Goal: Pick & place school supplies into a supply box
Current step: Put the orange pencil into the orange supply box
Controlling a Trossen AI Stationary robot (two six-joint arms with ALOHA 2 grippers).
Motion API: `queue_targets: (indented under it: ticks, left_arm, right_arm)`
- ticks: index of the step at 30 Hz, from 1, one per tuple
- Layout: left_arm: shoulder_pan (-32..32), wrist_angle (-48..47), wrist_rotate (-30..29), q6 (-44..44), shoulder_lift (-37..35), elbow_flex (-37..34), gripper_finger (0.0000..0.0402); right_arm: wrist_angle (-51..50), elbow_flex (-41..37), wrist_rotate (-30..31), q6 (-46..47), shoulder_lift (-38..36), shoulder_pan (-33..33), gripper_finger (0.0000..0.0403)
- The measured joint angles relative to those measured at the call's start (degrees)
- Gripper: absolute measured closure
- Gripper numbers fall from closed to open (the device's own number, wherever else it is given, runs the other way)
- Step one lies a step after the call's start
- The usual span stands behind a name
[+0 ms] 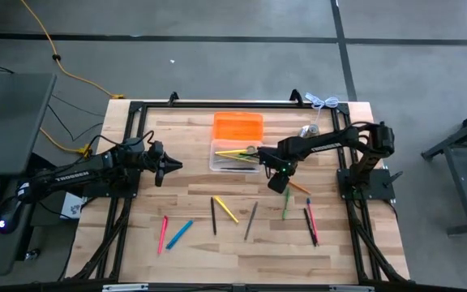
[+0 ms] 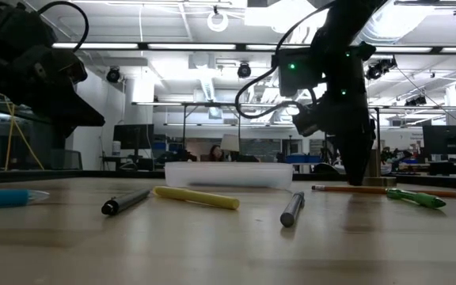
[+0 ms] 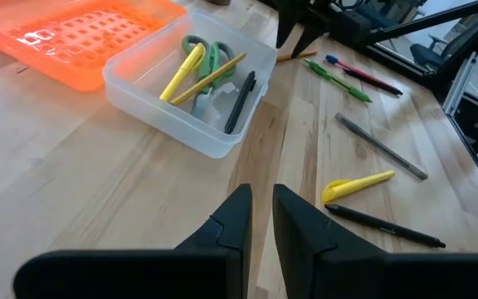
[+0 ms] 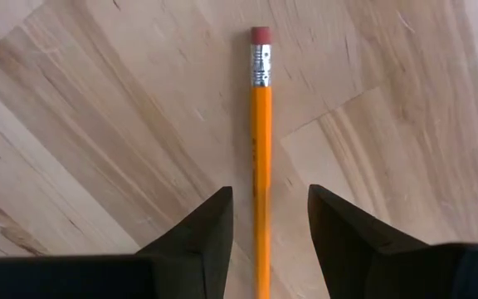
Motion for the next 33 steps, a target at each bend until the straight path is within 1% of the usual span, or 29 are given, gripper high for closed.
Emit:
queue_targets:
  ticks: [9, 18, 22, 33]
  left_arm:
    - [0.0, -0.1, -0.7, 0.0, 0.0, 0.0, 0.0323]
    - [0.0, -0.4, -0.7, 0.0, 0.0, 0.1, 0.0323]
    - [0.0, -0.4, -0.8, 0.0, 0.0, 0.1, 0.0323]
    - [0.0, -0.4, -0.8, 0.0, 0.0, 0.1, 0.0323]
  right_arm:
    - [0.5, 0.3, -0.2, 0.4, 3.9, 0.0, 0.0269]
    - [1.6, 0.1, 1.0, 1.3, 4.0, 0.0, 0.0274]
    - [1.6, 0.1, 1.4, 2.6, 4.1, 0.0, 0.0292]
    - [1.6, 0.0, 2.2, 5.9, 4.2, 0.0, 0.0364]
